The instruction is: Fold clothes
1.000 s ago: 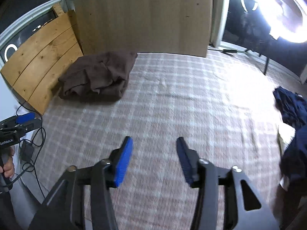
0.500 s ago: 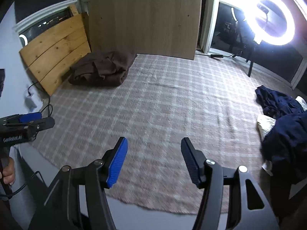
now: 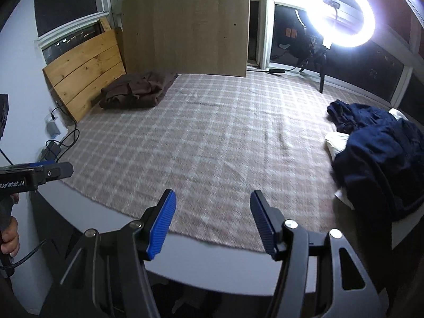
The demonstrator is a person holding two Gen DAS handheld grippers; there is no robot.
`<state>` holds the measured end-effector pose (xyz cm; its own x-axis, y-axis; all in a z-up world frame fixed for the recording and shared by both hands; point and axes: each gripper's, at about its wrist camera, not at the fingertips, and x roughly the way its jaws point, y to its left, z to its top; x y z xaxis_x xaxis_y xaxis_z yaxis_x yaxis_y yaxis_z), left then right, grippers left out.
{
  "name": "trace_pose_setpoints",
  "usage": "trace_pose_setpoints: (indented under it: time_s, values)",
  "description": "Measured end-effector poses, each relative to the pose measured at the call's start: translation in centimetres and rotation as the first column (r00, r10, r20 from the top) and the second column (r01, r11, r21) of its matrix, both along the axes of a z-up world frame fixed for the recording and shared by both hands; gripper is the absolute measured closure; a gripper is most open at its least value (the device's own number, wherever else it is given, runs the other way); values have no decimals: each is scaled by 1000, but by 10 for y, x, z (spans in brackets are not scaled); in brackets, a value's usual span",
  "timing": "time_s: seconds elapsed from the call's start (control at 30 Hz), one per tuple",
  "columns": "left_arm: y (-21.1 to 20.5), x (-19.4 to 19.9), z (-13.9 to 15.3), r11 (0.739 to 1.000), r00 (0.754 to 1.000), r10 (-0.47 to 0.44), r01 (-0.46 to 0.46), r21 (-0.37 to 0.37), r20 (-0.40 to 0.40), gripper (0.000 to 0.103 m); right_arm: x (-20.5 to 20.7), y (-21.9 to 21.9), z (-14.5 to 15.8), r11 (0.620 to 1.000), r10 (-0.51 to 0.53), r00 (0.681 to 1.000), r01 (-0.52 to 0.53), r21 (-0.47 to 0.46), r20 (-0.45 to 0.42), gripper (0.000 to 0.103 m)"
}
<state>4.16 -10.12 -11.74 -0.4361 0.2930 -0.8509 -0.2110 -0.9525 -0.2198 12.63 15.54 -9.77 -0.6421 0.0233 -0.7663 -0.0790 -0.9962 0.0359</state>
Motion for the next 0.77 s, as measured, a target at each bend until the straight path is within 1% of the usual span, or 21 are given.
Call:
trace_pose_setpoints:
  time_s: [0.13, 0.3, 0.43, 0.6, 0.67, 0.77]
  values:
    - [-1, 14, 3, 999, 999, 40, -40, -12, 1, 25, 15, 4, 5, 1000, -2, 1000, 2, 2, -18, 45]
    - [-10, 24, 18, 997, 997, 66, -65, 32, -30, 25, 25, 7, 12, 1000, 0, 999, 0, 6, -50, 45]
    - [-13, 29, 27, 995, 995, 87, -85, 45, -51, 22, 28, 5, 14, 1000, 21, 998, -20, 13, -57, 45]
    - [-13, 32, 33, 994, 993, 100, -98, 41, -68, 8, 28, 3, 13, 999, 38, 998, -37, 20, -57, 45]
    - [-13, 33, 33, 994, 992, 106, -103, 39, -74, 5, 27, 3, 13, 999, 43, 998, -42, 19, -56, 45]
    - [-12, 35, 37, 994, 989, 103, -99, 42, -103, 4, 27, 4, 12, 999, 47, 997, -46, 21, -56, 45]
